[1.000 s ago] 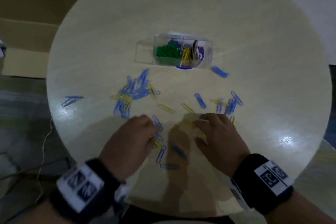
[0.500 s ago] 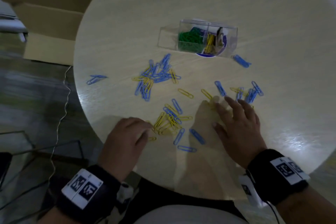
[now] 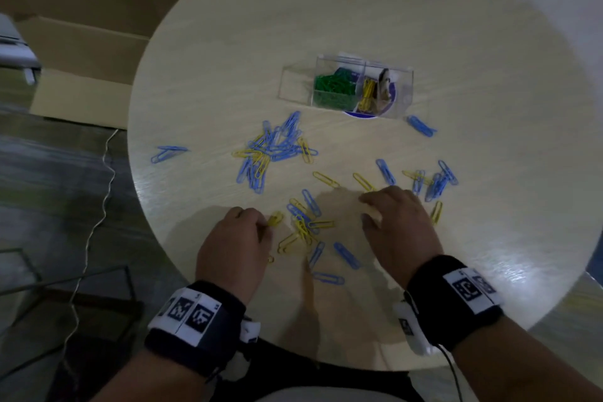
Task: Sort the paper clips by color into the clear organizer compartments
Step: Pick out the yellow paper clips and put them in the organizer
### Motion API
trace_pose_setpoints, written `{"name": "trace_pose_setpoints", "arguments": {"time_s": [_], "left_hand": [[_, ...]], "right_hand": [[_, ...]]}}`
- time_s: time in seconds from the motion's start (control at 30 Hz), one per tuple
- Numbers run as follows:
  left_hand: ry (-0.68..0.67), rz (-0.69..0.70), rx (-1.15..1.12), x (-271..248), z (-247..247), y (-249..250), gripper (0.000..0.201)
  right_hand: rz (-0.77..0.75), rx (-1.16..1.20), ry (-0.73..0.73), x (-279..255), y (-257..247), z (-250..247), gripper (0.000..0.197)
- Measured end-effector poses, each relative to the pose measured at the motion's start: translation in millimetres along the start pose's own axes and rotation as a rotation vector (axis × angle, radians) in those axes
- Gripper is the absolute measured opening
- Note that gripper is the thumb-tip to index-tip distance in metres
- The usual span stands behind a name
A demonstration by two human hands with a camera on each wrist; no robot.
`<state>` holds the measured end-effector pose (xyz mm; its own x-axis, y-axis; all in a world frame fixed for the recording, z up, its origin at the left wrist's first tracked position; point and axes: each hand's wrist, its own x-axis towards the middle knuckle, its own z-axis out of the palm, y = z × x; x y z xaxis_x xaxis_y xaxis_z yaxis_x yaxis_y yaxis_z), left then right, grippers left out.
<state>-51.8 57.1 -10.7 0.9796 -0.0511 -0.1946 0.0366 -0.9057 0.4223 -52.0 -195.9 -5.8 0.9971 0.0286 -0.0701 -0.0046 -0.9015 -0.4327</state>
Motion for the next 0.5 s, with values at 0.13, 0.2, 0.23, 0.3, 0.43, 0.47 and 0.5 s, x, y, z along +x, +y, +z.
{"name": "trace_pose_setpoints", "arguments": {"time_s": [0.13, 0.2, 0.23, 0.3, 0.43, 0.47, 0.5], "left_hand": [[0.017, 0.054, -0.028, 2, -4, -11, 0.009], [0.023, 0.063, -0.047, 3, -6, -10, 0.015], [0.014, 0.064, -0.04, 3, -6, -8, 0.021], [-0.017, 0.074, 0.002, 3, -6, -3, 0.027], [-0.046, 0.155, 0.072, 0, -8, -2, 0.018], [-0.049, 0.167, 0.08, 0, -9, -3, 0.016], [-0.055, 0.176, 0.09, 1, -9, -5, 0.016]], "right_hand": [[0.14, 0.062, -0.03, 12, 19, -8, 0.03], [0.177, 0.073, -0.097, 23, 19, -10, 0.044], [0.177, 0.055, -0.142, 28, 18, -10, 0.051], [0.119, -0.011, -0.225, 36, 14, -10, 0.052], [-0.067, -0.078, -0.263, 37, 2, -6, 0.02], [-0.067, -0.092, -0.274, 37, 0, -5, 0.018], [-0.059, -0.103, -0.283, 36, -1, -6, 0.017]]}}
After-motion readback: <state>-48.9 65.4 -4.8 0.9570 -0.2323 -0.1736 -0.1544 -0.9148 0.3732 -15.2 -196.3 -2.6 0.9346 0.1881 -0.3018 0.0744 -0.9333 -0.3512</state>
